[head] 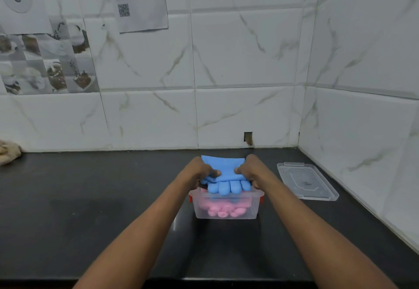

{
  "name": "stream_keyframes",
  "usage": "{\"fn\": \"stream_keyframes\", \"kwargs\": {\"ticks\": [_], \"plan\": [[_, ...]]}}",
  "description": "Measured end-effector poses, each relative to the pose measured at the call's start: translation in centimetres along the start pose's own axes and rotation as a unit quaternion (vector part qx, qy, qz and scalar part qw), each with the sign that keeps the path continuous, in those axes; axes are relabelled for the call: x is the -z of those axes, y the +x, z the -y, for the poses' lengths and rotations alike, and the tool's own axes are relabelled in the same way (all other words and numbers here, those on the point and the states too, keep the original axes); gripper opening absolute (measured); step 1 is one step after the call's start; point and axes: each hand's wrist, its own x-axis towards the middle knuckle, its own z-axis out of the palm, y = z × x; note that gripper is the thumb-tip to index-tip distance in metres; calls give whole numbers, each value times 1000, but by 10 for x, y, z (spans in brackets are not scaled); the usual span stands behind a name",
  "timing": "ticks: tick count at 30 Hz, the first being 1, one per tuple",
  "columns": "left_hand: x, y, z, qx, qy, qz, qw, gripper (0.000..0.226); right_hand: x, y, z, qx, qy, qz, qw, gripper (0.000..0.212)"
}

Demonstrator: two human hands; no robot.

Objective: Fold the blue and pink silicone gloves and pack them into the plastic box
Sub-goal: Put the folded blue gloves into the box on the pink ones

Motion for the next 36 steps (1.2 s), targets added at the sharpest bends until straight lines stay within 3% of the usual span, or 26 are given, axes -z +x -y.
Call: {"fn": "stream_keyframes", "kwargs": {"ticks": [2, 4, 6, 10, 12, 14, 17, 20, 22, 27, 32, 36], "plan": [[-5, -1, 0, 5, 12, -11, 1000, 36, 0, -1, 6, -13, -64, 5, 998, 52], [-11, -2, 3, 5, 24, -24, 999, 71, -4, 0, 9, -23, -120, 12, 993, 71], [-15, -3, 9, -24, 93, -38, 995, 84, -7, -1, 8, -20, -173, 5, 985, 69], [-21, -5, 11, -79, 334, -64, 937, 70, -17, -9, 4, 2, -269, -1, 963, 67], [-23, -9, 6, -80, 398, -48, 913, 68, -21, -10, 1, 10, -311, 12, 950, 71], [-19, -15, -2, -93, 415, -32, 905, 67, -22, -10, 0, 23, -313, 18, 949, 70], [-3, -25, -17, -168, 424, -48, 889, 43, -23, -11, -1, 27, -310, 18, 950, 74], [9, -34, -20, -219, 383, 59, 895, 37, -24, -15, 0, 39, -326, 19, 945, 77], [11, -35, -16, -205, 402, 131, 883, 45, -22, -19, 2, 57, -370, 25, 927, 72], [5, -16, -11, -170, 448, 140, 866, 76, -18, -14, 4, 98, -434, 45, 895, 63], [4, -6, -10, -138, 476, 166, 852, 75, -15, -14, 0, 124, -437, 38, 890, 58], [2, 1, -5, -154, 504, 138, 839, 70, -1, -15, 6, 126, -407, 64, 903, 54]]}}
